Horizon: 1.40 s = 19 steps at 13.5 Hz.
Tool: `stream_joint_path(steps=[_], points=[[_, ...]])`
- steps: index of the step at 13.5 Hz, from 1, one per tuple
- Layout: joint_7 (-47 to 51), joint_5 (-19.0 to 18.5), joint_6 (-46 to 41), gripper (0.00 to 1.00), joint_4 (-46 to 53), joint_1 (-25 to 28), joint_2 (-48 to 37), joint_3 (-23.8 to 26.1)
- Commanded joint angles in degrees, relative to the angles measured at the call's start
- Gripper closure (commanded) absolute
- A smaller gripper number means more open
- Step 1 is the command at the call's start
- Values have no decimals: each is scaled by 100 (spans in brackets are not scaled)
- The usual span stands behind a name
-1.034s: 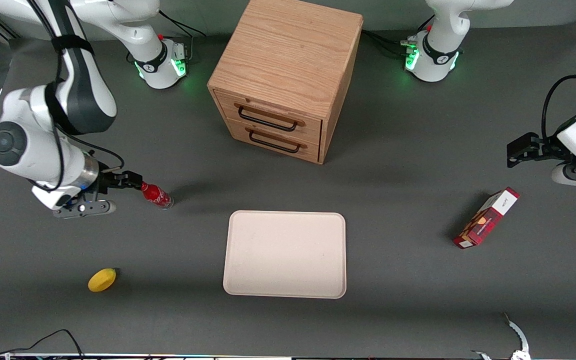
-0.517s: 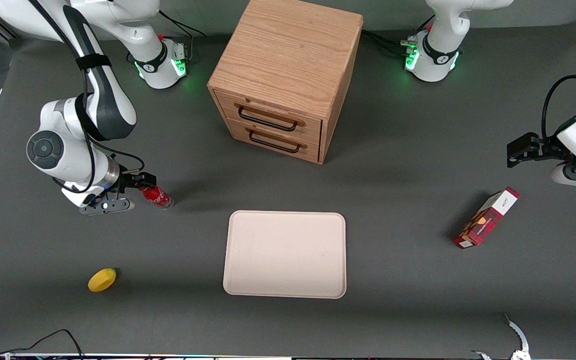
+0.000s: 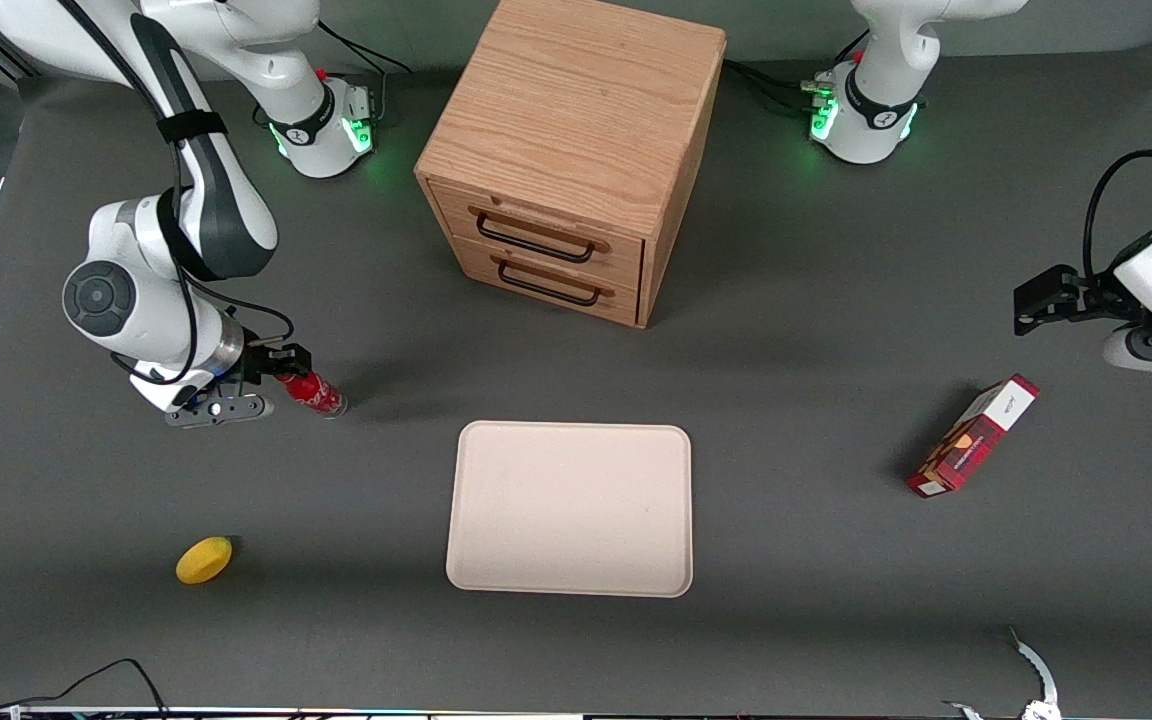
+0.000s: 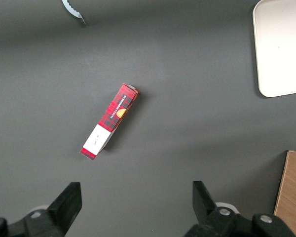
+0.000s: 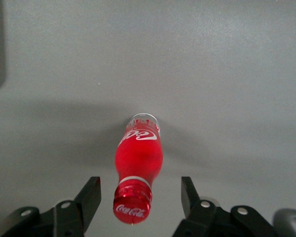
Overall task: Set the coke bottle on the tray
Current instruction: 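Close the right gripper around the bottle's neck, then lift the held bottle up off the table with the right gripper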
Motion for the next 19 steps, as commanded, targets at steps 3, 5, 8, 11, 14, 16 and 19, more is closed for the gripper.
stream_joint_path(steps=[3, 5, 8, 11, 14, 16, 19], points=[[-109, -93, 149, 75, -241, -48, -225, 28], [-109, -93, 149, 100, -241, -39, -234, 37], [-109, -93, 123, 100, -232, -39, -261, 37], [-91, -84, -444, 100, 99, -13, -550, 37], [-91, -84, -2174, 100, 1529, -22, -525, 37], [-91, -58, -3325, 100, 2715, -13, -446, 37], [-91, -41, -4751, 100, 4499, 13, -51, 37]])
